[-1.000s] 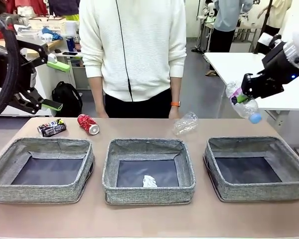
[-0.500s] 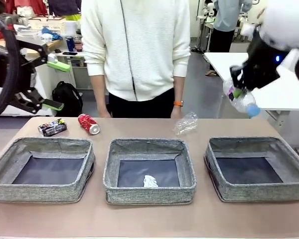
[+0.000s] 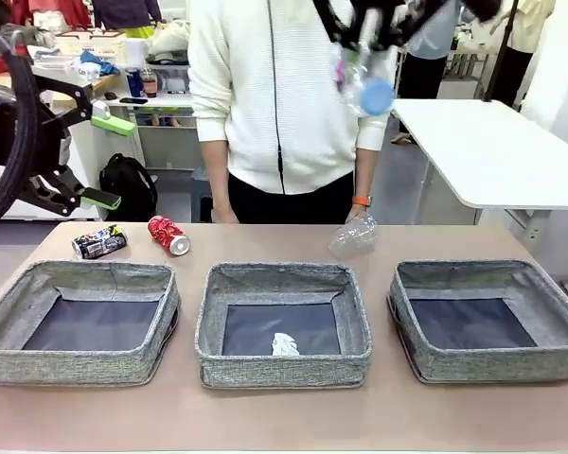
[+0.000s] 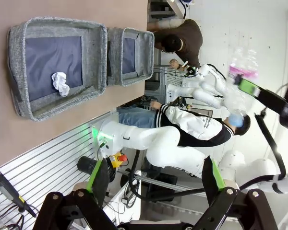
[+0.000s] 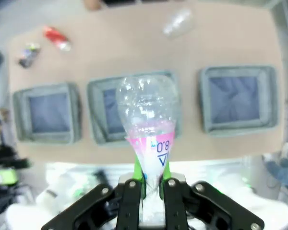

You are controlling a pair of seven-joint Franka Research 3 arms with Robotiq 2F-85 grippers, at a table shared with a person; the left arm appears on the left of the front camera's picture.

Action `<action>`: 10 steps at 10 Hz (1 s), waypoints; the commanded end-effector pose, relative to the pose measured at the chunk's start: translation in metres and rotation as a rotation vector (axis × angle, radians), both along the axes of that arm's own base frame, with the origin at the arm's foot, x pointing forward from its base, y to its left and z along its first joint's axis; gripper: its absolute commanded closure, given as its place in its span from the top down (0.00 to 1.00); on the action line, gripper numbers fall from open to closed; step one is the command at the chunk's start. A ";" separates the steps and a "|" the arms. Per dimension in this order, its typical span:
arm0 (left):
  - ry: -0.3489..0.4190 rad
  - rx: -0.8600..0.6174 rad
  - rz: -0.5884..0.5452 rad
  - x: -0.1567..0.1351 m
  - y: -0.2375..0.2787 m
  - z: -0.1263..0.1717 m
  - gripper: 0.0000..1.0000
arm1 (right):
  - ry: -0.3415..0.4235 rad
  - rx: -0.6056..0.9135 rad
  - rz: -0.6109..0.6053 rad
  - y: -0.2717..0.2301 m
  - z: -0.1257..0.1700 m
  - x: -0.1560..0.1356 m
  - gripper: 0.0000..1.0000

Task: Sort the waste into the appropriate baskets.
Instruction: Pick up the waste item pointed out by the person.

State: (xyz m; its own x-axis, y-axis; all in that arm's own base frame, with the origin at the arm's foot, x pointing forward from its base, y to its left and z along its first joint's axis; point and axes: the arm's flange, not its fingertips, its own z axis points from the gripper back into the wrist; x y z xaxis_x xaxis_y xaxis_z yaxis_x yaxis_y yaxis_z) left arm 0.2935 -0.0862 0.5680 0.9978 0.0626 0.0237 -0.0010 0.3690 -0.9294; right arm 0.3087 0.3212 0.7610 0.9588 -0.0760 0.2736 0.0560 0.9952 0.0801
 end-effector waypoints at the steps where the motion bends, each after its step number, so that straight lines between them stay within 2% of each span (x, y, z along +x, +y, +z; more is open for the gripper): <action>1: -0.014 -0.023 -0.006 0.000 0.000 0.001 1.00 | 0.008 0.097 -0.010 0.031 0.037 -0.003 0.14; 2: -0.014 -0.023 -0.006 0.000 0.000 0.001 1.00 | -0.029 0.113 -0.042 0.040 0.051 -0.008 0.14; 3: -0.014 -0.023 -0.006 0.000 0.000 0.001 1.00 | -0.048 0.123 -0.024 0.042 0.059 -0.011 0.14; 6: -0.014 -0.023 -0.006 0.000 0.000 0.001 1.00 | -0.029 0.143 -0.034 0.047 0.069 -0.006 0.14; 7: -0.014 -0.023 -0.006 0.000 0.000 0.001 1.00 | -0.015 0.131 -0.033 0.049 0.066 -0.002 0.14; 8: -0.014 -0.023 -0.006 0.000 0.000 0.001 1.00 | -0.045 0.149 0.008 0.039 0.063 -0.009 0.14; 9: -0.014 -0.023 -0.006 0.000 0.000 0.001 1.00 | -0.034 0.147 0.005 0.041 0.060 -0.004 0.14; 10: -0.014 -0.023 -0.006 0.000 0.000 0.001 1.00 | -0.026 0.129 0.057 0.039 0.048 -0.002 0.14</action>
State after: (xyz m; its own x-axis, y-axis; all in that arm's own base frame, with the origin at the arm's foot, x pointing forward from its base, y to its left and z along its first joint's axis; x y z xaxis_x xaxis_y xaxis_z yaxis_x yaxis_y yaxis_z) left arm 0.2935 -0.0862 0.5680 0.9977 0.0628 0.0238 -0.0010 0.3688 -0.9295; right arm 0.3072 0.3639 0.8174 0.9540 -0.0968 0.2836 0.0330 0.9745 0.2219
